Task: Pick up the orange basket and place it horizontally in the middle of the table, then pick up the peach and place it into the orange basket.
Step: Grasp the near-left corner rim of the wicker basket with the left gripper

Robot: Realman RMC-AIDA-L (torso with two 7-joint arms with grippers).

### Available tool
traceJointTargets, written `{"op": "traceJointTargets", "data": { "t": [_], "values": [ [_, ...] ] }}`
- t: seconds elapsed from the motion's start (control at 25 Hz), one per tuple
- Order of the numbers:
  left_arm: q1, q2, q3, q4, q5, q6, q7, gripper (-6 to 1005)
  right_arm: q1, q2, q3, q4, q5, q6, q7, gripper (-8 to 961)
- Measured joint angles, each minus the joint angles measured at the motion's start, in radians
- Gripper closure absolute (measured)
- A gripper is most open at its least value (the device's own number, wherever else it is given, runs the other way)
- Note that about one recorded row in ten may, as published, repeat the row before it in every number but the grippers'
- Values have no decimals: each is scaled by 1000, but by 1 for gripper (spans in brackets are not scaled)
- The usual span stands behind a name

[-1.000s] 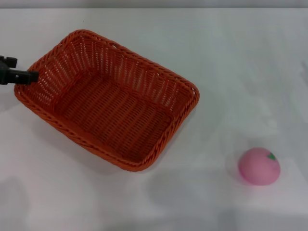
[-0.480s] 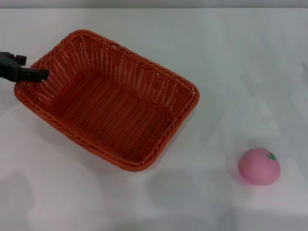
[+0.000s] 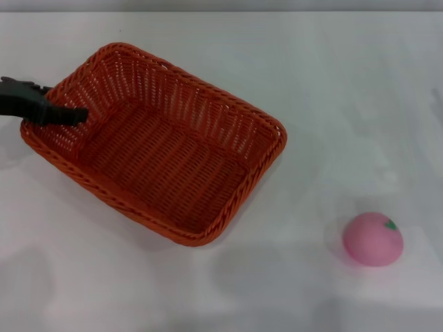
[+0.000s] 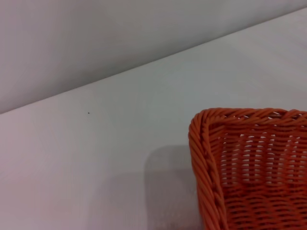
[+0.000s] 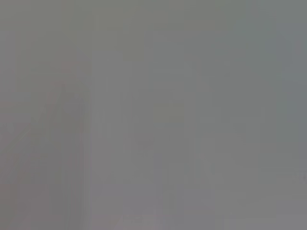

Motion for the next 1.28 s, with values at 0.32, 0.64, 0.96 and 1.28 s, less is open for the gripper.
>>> {"op": "traceJointTargets", "data": {
  "t": [0.32,0.64,0.96,1.28],
  "values": [
    [9,-11,7,-19,-1,4,-5,218,-2,0,0,6,0,7,0,105],
    [10,-14,11,-24,29,10,-6,589,2,0,0,9,0,8,-4,105],
    [22,-38,20,-92,31,-10,-25,773,3,0,0,11,0,9,0,106],
    [22,-37,19,-129,21,-43,-58,817,7,0,0,16,0,10,0,106]
  ]
}}
